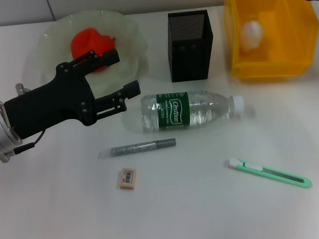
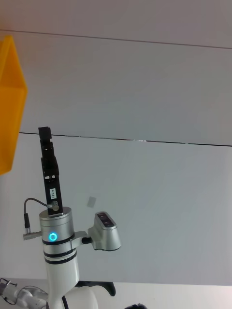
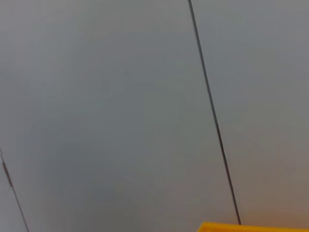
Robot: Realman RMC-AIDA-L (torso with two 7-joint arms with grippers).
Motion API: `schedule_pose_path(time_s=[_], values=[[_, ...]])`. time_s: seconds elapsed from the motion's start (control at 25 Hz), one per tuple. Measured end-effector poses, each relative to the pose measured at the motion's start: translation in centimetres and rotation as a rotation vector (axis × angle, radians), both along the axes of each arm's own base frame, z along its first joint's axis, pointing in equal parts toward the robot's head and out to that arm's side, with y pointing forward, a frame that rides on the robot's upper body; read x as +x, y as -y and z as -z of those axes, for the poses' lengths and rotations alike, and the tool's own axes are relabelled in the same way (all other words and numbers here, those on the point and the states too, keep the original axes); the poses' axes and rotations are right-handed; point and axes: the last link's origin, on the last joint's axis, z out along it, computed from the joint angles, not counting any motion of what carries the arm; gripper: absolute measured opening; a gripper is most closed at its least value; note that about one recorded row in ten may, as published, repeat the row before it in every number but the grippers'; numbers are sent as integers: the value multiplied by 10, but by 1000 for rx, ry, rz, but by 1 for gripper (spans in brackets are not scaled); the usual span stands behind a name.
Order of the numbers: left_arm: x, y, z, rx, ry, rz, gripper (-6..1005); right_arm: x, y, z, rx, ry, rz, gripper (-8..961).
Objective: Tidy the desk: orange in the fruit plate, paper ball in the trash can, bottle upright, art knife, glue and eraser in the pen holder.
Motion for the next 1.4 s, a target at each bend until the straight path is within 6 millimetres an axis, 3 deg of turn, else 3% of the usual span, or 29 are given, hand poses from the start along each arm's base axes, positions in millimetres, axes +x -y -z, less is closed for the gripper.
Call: schedule_pose_path(time_s=[0.16, 0.32, 0.52, 0.68, 0.92, 1.04, 1.4], values=[[0, 0, 0, 0, 0, 1, 803, -3, 8, -10, 40, -102, -41, 777], [2, -2, 0, 0, 0, 7, 803, -7, 31, -30, 62, -272, -149, 777], [5, -4, -1, -2, -1, 14, 803, -15, 72, -49, -72, -428, -322, 777], [6, -5, -1, -3, -2, 16, 803, -13, 89, -51, -167, -404, -373, 777], [13, -14, -9, -14, -10, 27, 803, 2, 113, -34, -349, -200, -387, 777], [20, -18, -12, -27, -15, 36, 803, 18, 133, -11, -413, -52, -401, 778], [73, -55, -20, -148, -109, 49, 803, 42, 157, 10, -380, 90, -360, 778]])
